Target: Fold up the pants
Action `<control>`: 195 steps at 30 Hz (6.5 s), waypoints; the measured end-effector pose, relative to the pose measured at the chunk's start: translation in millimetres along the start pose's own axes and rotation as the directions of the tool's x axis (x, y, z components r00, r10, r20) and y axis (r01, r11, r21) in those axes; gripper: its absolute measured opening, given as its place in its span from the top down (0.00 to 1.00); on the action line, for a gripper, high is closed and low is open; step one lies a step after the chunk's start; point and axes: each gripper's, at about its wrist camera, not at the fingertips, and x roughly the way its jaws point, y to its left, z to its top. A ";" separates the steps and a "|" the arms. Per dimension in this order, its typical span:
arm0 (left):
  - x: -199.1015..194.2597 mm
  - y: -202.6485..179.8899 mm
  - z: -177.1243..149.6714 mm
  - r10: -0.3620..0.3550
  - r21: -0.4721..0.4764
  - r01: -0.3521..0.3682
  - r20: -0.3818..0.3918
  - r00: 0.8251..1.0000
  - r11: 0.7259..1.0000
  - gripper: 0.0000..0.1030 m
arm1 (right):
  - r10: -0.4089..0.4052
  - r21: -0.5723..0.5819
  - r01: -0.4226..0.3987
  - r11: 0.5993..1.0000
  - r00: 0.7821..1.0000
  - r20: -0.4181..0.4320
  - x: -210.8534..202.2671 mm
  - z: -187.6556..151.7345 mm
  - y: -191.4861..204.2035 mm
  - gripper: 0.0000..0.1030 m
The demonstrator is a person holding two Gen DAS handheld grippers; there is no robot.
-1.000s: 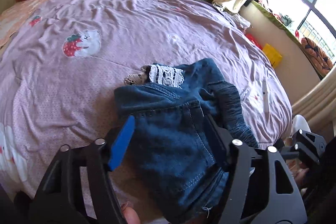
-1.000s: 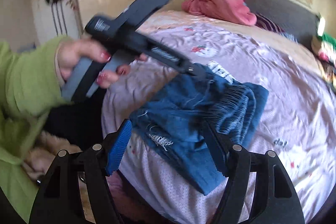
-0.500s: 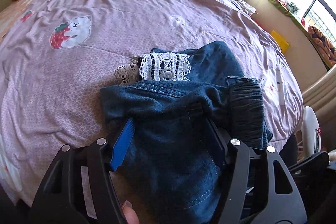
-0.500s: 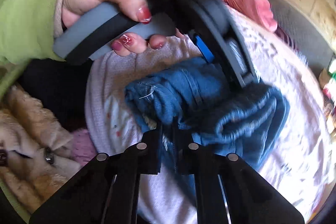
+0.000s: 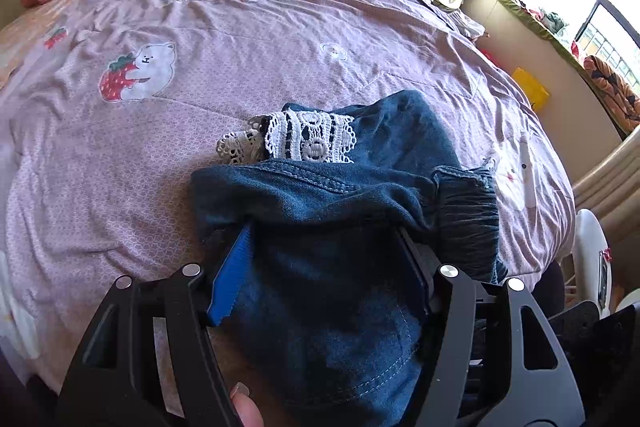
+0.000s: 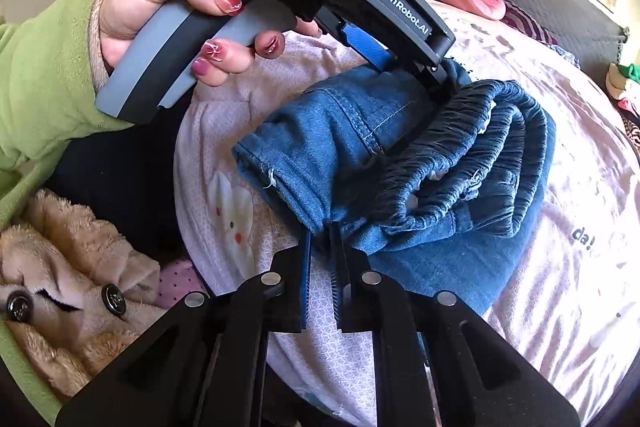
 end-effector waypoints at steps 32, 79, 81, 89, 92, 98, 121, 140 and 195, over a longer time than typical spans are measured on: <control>-39.1 -13.7 -3.3 0.015 0.022 -0.017 0.105 0.994 1.000 0.43 | -0.027 0.170 0.003 0.986 0.990 0.140 -60.6 7.5 0.2 0.48; -97.5 -13.3 -38.4 0.070 0.006 -0.072 0.157 0.985 0.997 0.10 | -0.354 0.461 0.253 0.850 0.924 0.145 -116.1 1.2 -60.6 0.14; -97.2 -12.9 -40.1 0.074 0.006 -0.075 0.154 0.985 0.997 0.10 | -0.361 0.466 0.259 0.846 0.922 0.142 -116.6 2.3 -62.6 0.13; -90.5 -9.1 -45.6 0.091 -0.012 -0.091 0.133 0.987 0.996 0.10 | -0.385 0.475 0.289 0.831 0.915 0.117 -113.2 5.7 -70.7 0.10; -87.1 -7.3 -46.8 0.093 -0.019 -0.092 0.124 0.988 0.996 0.10 | -0.381 0.482 0.282 0.830 0.917 0.120 -111.4 6.6 -74.5 0.10; -78.5 -4.6 -47.9 0.105 -0.027 -0.103 0.106 0.989 0.994 0.10 | -0.373 0.488 0.278 0.827 0.922 0.107 -103.2 9.1 -80.5 0.09; -37.0 10.1 -52.3 0.140 -0.052 -0.139 0.033 0.990 0.989 0.10 | -0.343 0.547 0.303 0.780 0.939 -0.031 -50.8 0.6 -115.3 0.09; -16.6 18.5 -51.1 0.128 -0.088 -0.125 0.031 0.991 0.988 0.10 | -0.285 0.575 0.255 0.778 0.958 -0.039 -24.0 5.3 -129.2 0.18; -39.0 14.4 21.6 0.115 -0.067 -0.105 0.182 0.976 0.992 0.83 | -0.136 0.487 0.032 0.873 0.974 0.180 3.1 109.0 -149.7 0.82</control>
